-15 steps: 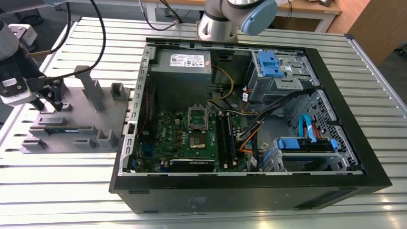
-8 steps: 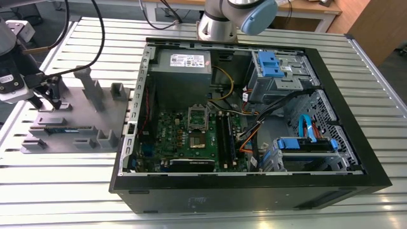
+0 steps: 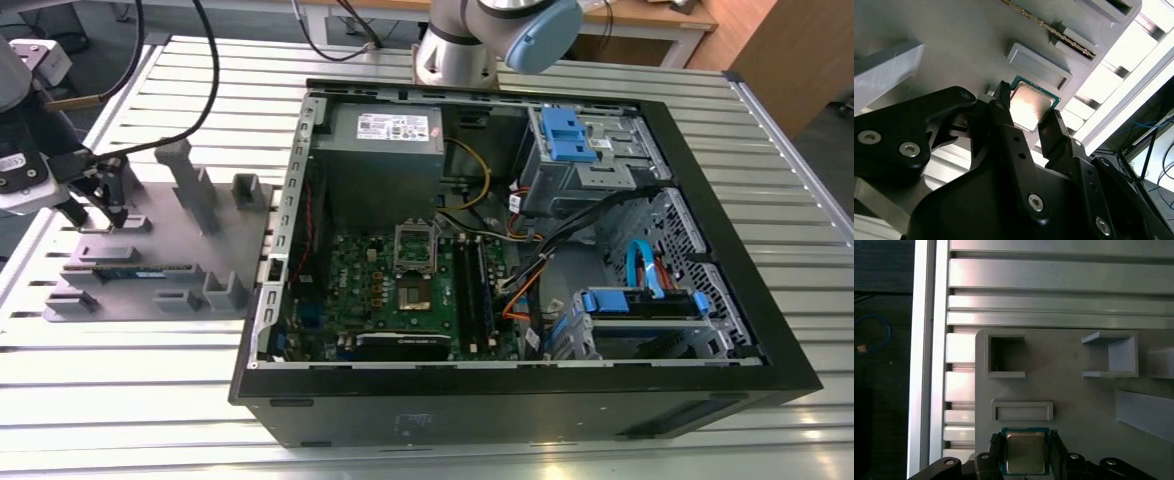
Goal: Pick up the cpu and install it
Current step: 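Pick up the cpu and move it towards the insertion slot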
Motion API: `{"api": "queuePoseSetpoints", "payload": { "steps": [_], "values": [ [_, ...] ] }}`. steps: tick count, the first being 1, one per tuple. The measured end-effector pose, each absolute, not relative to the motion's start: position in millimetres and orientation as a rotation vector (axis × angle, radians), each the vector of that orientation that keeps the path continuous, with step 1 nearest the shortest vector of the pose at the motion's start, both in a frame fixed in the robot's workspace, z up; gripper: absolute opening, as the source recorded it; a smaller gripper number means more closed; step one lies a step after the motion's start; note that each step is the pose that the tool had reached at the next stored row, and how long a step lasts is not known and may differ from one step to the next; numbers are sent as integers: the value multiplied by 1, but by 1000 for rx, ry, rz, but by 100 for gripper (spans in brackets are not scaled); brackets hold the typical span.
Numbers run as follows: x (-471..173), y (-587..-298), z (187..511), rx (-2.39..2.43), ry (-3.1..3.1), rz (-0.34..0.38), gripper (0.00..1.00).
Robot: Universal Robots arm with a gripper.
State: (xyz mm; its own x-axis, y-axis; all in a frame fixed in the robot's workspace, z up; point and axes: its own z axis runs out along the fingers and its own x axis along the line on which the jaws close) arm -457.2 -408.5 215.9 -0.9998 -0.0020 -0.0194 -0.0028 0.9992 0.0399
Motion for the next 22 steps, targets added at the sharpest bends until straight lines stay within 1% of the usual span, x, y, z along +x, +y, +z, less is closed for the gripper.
{"api": "queuePoseSetpoints", "payload": {
  "steps": [2, 12, 22],
  "values": [
    [-457, -408, 225, -4, 3122, 62, 47],
    [-457, -408, 225, -4, 3122, 62, 47],
    [-457, -408, 210, -4, 3122, 62, 47]
  ]
}}
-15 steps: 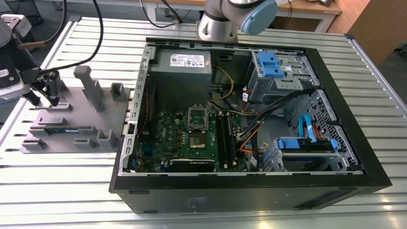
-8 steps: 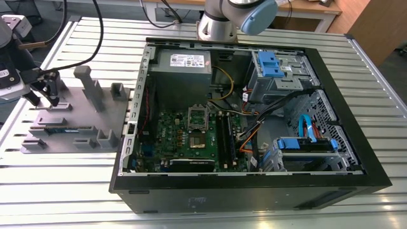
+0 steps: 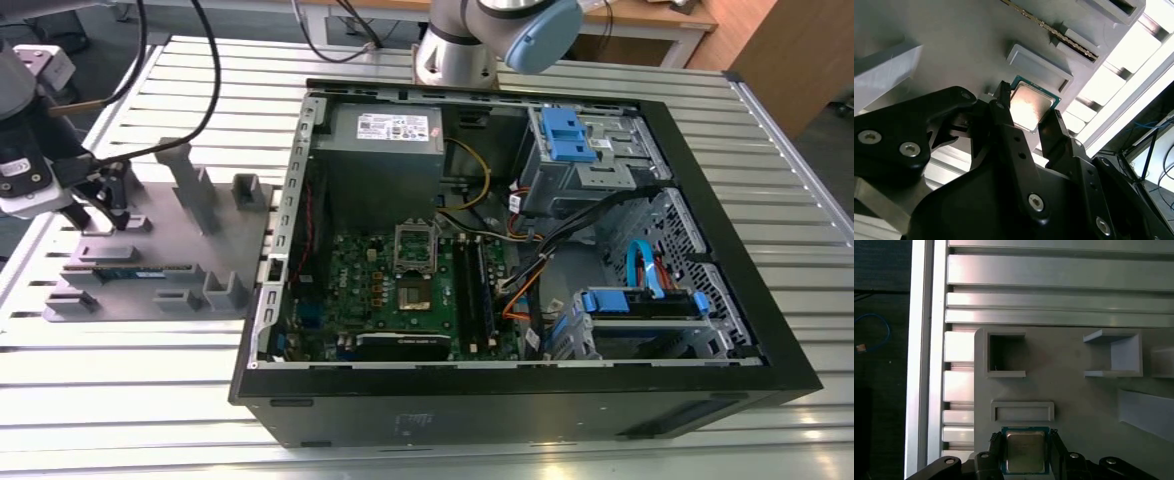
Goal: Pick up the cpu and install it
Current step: 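Pick up the cpu and move it towards the insertion slot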
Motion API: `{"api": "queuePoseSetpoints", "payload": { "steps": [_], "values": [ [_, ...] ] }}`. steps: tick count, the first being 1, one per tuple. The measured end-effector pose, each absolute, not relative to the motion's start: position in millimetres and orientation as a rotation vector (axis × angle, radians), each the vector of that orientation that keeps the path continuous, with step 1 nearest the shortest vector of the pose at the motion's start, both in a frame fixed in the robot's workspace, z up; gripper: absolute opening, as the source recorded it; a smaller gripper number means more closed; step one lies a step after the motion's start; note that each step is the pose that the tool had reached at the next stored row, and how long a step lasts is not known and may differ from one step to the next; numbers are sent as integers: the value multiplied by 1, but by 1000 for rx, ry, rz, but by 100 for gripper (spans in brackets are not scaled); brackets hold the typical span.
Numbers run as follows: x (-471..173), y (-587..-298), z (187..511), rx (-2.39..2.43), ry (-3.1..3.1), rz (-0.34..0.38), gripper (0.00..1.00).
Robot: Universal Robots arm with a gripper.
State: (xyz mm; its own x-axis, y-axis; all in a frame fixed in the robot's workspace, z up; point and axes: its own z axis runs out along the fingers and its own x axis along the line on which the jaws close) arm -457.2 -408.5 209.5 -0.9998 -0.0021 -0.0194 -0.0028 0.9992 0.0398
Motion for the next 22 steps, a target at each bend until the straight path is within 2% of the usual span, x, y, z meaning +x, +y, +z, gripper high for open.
{"api": "queuePoseSetpoints", "payload": {
  "steps": [22],
  "values": [
    [-457, -408, 206, -4, 3122, 63, 47]
  ]
}}
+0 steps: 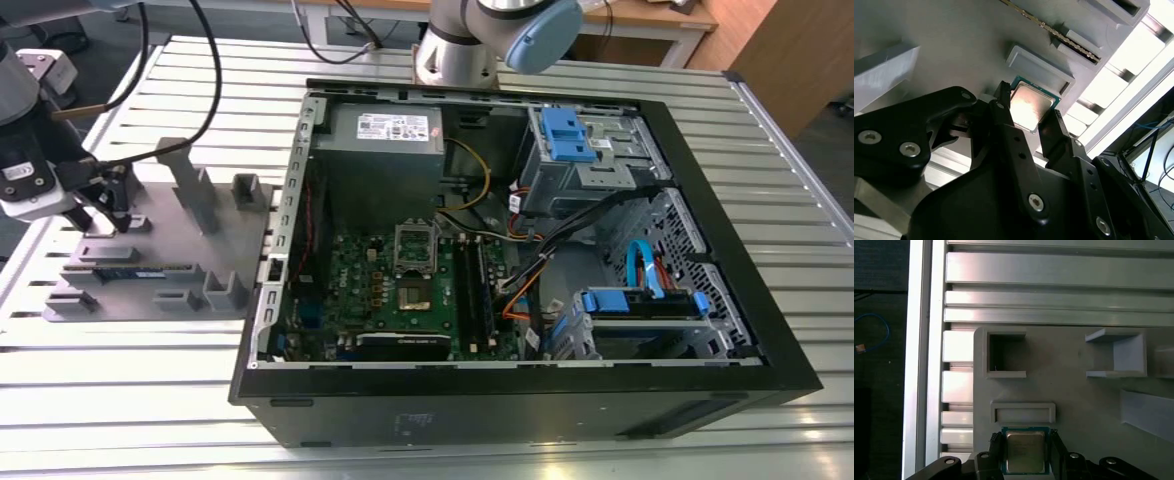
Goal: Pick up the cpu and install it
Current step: 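Pick up the cpu and move it towards the insertion slot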
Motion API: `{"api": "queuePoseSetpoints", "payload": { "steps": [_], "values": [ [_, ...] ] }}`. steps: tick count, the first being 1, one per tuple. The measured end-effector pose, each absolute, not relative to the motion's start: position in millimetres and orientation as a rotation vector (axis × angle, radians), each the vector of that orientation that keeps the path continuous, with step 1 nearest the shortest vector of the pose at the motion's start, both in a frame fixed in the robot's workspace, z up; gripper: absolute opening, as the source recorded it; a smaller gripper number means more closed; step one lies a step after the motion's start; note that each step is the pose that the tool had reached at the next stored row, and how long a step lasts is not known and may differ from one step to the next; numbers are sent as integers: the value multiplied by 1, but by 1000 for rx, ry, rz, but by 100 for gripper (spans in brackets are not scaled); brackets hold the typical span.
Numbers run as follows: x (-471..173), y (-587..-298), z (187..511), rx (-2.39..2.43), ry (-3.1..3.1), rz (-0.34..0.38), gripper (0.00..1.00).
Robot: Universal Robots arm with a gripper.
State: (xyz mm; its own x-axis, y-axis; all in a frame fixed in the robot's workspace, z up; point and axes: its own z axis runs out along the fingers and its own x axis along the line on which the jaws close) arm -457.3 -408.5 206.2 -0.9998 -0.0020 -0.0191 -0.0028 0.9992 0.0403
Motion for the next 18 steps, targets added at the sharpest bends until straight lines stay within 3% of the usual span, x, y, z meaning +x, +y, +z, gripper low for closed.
{"api": "queuePoseSetpoints", "payload": {
  "steps": [18],
  "values": [
    [-457, -408, 219, -4, 3122, 64, 47]
  ]
}}
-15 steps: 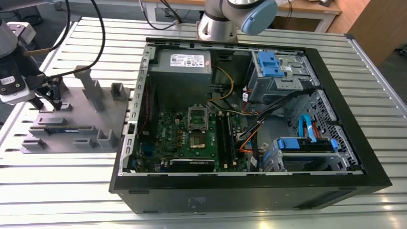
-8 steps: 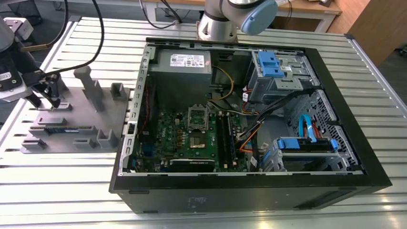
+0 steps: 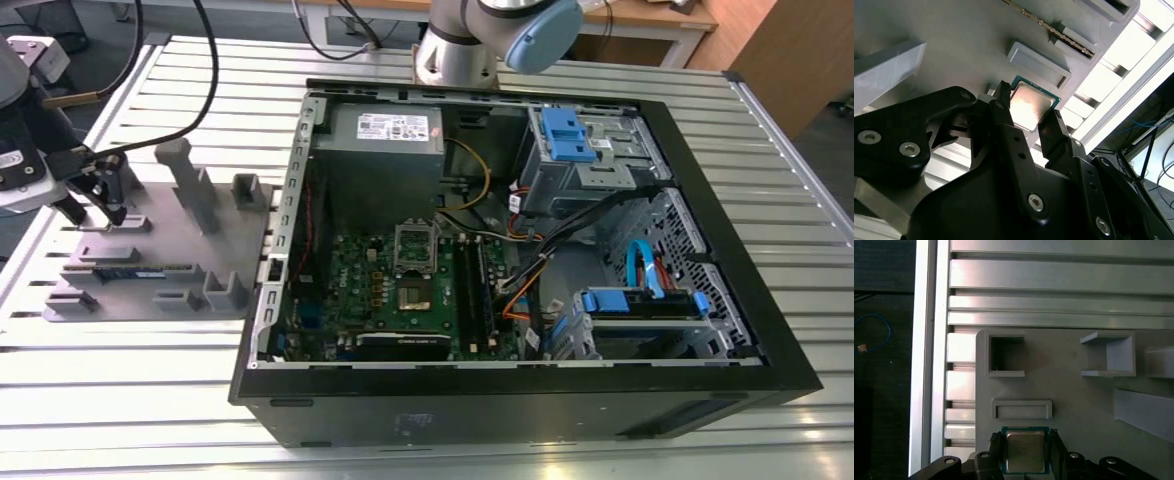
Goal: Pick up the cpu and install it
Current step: 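Pick up the cpu and move it towards the insertion slot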
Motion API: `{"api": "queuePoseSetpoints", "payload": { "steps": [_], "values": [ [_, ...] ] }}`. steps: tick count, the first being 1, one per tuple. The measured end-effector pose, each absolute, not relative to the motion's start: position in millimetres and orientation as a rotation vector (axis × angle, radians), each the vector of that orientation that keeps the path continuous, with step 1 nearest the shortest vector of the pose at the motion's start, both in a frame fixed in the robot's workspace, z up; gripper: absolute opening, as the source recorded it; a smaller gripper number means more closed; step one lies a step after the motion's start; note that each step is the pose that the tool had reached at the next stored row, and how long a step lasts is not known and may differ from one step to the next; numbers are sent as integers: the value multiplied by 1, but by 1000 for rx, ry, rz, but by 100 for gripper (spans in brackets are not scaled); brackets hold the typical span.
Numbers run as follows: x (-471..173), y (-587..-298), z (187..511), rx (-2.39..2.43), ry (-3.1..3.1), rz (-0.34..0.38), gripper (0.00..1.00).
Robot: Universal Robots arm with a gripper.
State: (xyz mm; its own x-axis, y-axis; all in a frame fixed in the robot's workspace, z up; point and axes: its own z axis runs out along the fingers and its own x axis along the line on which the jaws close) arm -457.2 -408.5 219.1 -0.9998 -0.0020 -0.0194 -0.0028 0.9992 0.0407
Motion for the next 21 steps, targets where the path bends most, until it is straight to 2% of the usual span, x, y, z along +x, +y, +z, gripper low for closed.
{"api": "queuePoseSetpoints", "payload": {
  "steps": [21],
  "values": [
    [-457, -408, 251, -4, 3122, 64, 47]
  ]
}}
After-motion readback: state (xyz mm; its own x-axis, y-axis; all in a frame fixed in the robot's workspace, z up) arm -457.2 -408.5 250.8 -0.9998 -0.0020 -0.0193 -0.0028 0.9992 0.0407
